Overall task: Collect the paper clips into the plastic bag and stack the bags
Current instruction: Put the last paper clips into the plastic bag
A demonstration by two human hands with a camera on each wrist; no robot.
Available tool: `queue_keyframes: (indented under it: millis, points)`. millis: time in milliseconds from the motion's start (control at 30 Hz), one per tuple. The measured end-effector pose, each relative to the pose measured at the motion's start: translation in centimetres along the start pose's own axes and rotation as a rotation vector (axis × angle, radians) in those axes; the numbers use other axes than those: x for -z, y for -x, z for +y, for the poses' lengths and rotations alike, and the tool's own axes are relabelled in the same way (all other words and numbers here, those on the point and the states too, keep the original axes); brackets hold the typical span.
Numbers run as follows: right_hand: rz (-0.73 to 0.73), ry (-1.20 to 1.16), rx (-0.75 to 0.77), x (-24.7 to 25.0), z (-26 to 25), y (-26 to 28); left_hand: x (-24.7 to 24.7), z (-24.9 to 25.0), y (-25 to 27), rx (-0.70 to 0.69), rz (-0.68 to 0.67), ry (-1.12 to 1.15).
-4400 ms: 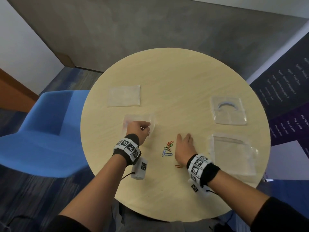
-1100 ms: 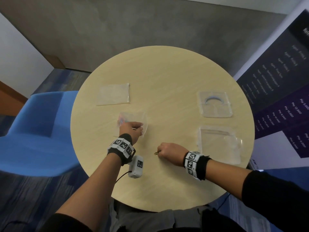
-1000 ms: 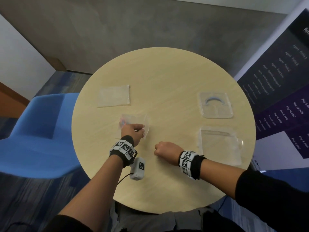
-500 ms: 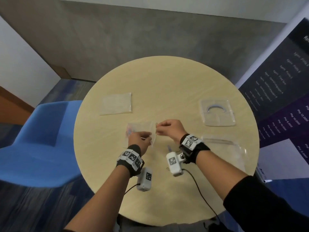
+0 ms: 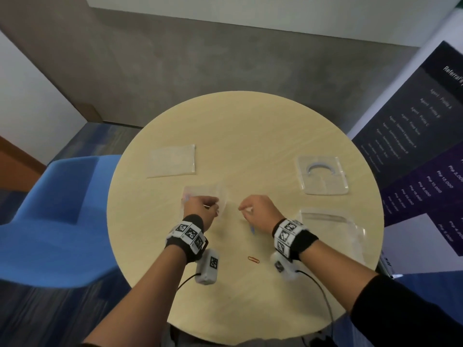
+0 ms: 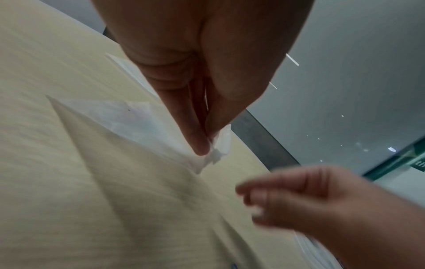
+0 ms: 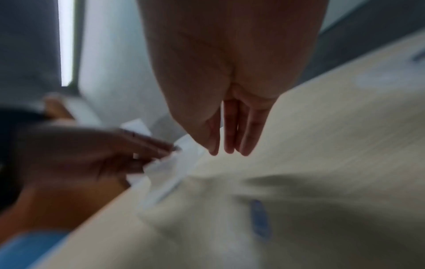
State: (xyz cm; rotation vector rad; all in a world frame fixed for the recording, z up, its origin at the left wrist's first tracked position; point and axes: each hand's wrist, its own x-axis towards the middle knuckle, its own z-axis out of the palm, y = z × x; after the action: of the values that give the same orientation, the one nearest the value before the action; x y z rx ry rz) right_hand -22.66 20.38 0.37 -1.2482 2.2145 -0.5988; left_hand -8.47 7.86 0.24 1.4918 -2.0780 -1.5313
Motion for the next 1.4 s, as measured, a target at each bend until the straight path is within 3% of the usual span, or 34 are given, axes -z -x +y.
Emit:
queue_keyframes:
  millis: [67,133,367,600,733,867,967,1200,1400]
  points:
    - [-0.175,0.256,0.089,-1.2,1.4,2.1,0.4,-0.3,-0.3,0.014,0.005,0.015]
    - [-0.257,0.389,0.195,-2.5,2.8,4.5,0.5,-0.5,-0.4,0.032,0.004,0.036]
    - [-0.248,0.626,0.449,-4.8,4.0,10.3,0.3,-1.1,-0.4,0.047,-0.009,0.052]
    - [-0.389,0.589,0.303,-4.0,1.8,7.1,-0.4,-1.0,0.6,0.038,-0.028,0.013]
    - [-0.354,0.576,0.183,-3.3,-0.4,4.8,-0.2,-0.5,1.1,0.033,-0.026,-0.001]
    - [-0.172,0.32,-0.024,-2.8,-0.7,2.6,0.4,-0.7,2.1,0.014,-0.033,-0.033]
    - [-0.144,0.071,-0.169,-1.6,-0.1,1.3,0.8,-1.5,2.8,0.018,-0.045,-0.024]
    - [-0.067,-0.408,-0.278,1.7,-0.3,-0.5,0.9,-2.5,3.2,0.047,-0.033,-0.011]
    - [-0.172,0.039,-0.302,0.8,-0.8,1.4,0.5,-1.8,3.0,0.026,-0.065,-0.034]
